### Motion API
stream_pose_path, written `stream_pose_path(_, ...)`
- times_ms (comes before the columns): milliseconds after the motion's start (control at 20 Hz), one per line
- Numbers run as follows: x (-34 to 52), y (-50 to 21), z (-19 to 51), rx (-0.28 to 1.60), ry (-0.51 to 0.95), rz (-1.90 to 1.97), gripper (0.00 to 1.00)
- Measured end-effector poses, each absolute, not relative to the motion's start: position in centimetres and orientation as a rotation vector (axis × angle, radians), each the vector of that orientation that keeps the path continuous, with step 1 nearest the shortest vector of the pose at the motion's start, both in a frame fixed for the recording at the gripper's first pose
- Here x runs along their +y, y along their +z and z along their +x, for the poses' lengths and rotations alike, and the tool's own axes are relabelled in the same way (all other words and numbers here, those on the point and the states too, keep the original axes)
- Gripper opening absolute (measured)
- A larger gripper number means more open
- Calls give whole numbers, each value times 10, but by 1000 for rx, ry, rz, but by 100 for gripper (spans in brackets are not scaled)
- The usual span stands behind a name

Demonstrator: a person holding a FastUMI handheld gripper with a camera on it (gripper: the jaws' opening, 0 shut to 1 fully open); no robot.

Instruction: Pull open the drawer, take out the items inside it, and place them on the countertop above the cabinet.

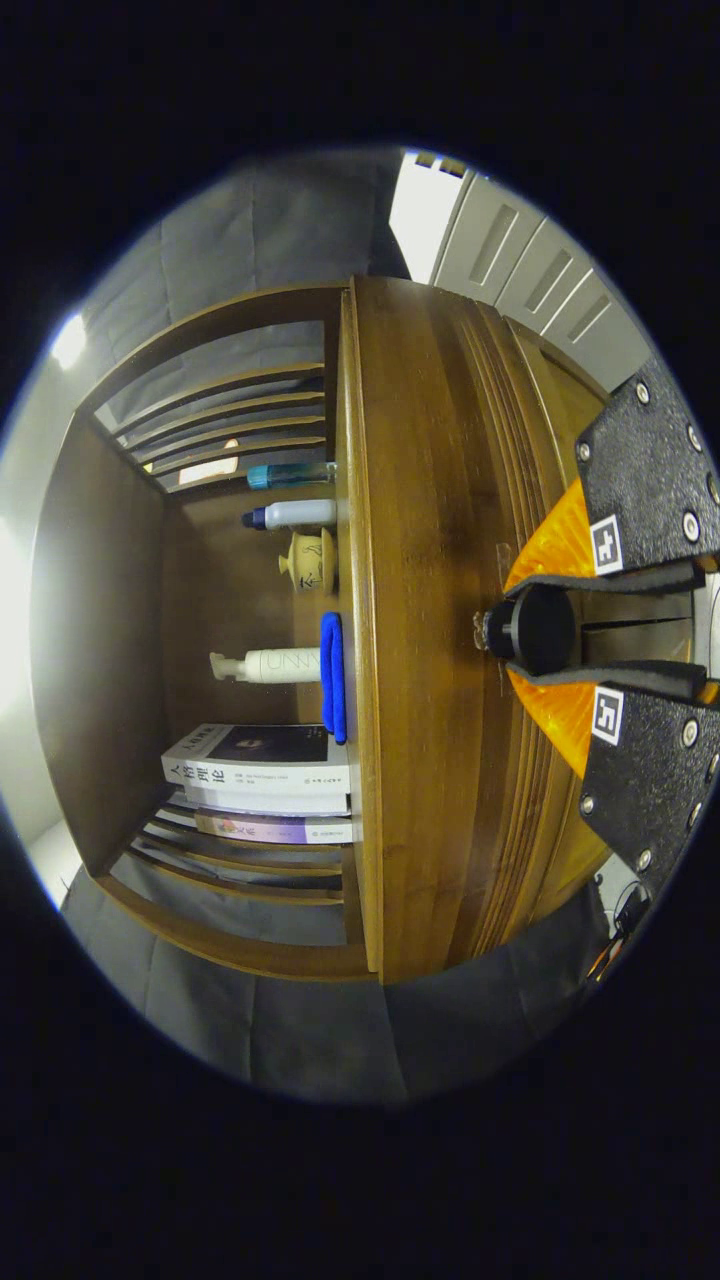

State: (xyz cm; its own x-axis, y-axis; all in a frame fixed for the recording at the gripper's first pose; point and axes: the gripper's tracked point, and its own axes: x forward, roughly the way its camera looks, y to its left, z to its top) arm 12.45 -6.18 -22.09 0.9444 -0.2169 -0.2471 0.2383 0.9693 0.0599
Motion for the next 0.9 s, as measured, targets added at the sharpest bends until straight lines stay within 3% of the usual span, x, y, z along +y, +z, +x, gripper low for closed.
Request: stream_pose_path(900,-52,-212,64,266,-226,94,24)
